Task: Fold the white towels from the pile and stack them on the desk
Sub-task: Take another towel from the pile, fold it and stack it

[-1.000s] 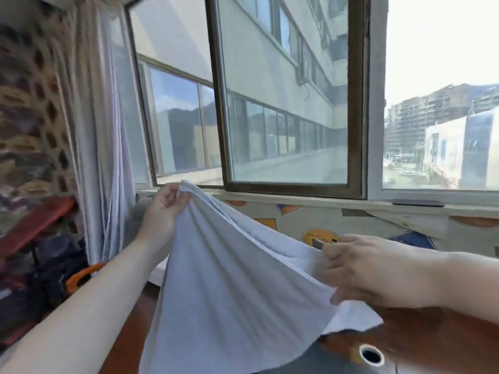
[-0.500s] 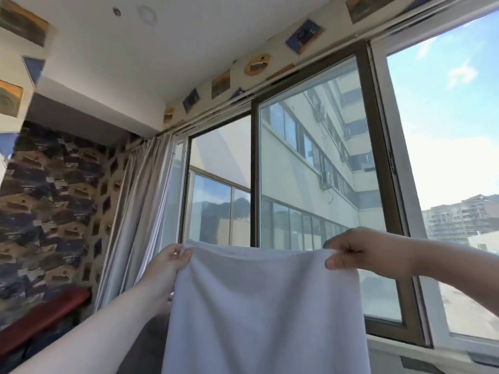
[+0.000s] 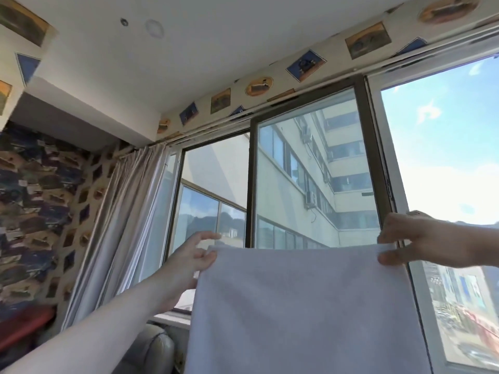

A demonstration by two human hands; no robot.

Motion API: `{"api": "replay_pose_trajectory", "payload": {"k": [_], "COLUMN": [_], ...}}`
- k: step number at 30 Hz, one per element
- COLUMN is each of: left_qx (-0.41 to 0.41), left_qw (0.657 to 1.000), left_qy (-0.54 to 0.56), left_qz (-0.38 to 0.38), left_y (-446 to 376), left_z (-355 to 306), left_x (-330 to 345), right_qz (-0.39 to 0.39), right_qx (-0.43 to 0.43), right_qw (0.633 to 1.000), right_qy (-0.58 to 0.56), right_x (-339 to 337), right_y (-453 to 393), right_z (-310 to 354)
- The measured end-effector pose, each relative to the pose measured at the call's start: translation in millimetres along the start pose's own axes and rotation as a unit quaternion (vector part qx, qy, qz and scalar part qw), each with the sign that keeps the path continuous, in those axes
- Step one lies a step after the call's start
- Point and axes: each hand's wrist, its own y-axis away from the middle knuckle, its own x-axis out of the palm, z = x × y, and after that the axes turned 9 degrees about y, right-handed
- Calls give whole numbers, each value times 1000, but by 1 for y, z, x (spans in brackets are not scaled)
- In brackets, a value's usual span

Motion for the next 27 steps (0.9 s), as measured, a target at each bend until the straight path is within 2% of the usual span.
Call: {"api": "replay_pose_trajectory", "payload": {"k": [3,7,10,12,16,19,21,27], "left_qx": [40,65,50,47,71,74,71,58], "left_qw": [989,969,955,961,983,990,990,979], "left_qy": [-109,-198,-245,-237,-163,-111,-114,-183], "left_qz": [96,135,157,136,54,38,41,65], "left_y": [4,1,0,-2,-11,-21,-27,-28], "left_z": [-18,-38,-37,-28,-13,-13,-14,-3], "left_x": [-7,-28,-43,-48,-52,-50,-50,-47], "right_qz": [-7,-42,-50,-55,-75,-68,-45,32], "right_qx": [-28,-74,-85,-86,-40,-18,7,-22], "right_qw": [979,951,944,948,968,985,994,971], "right_qy": [204,296,314,301,235,157,100,238], "right_x": [2,-5,-6,-4,-8,-12,-13,11], "right_y": [2,-6,-19,-25,-26,-21,-17,-11], "right_z": [6,23,37,45,46,42,39,43]}}
